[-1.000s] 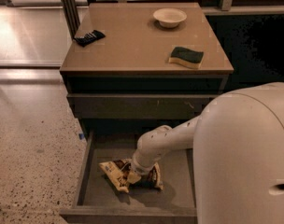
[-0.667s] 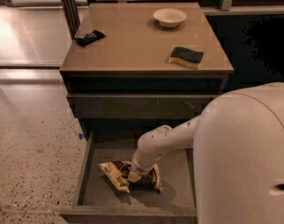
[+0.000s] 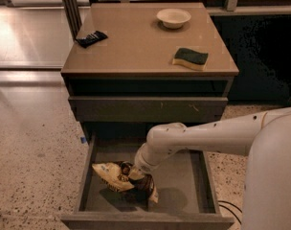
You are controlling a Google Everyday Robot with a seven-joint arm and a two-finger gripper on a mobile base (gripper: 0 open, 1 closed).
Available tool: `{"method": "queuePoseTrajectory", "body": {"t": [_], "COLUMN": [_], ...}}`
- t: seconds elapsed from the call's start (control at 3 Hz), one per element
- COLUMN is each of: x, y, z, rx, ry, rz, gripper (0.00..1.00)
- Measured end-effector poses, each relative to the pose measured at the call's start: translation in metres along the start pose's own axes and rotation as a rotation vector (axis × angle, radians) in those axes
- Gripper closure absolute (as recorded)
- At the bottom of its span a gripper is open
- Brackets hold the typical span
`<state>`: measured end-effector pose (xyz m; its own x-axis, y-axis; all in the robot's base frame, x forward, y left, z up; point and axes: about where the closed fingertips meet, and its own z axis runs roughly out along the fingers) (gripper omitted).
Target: Pick brown chip bag from middle drawer and place on counter
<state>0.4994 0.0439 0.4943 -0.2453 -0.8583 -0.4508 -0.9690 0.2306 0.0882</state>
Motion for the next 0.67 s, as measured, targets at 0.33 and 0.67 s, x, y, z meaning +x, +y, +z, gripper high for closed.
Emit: {"method": "queuePoseTrajectory", "body": {"t": [0.33, 0.67], "x": [-0.027, -0.053], "y": [0.013, 0.019], "z": [-0.053, -0.108], "rx": [-0.016, -0.002], "ry": [-0.062, -0.115], "rz": [-0.036, -0.085], "gripper": [1.0, 1.0]}}
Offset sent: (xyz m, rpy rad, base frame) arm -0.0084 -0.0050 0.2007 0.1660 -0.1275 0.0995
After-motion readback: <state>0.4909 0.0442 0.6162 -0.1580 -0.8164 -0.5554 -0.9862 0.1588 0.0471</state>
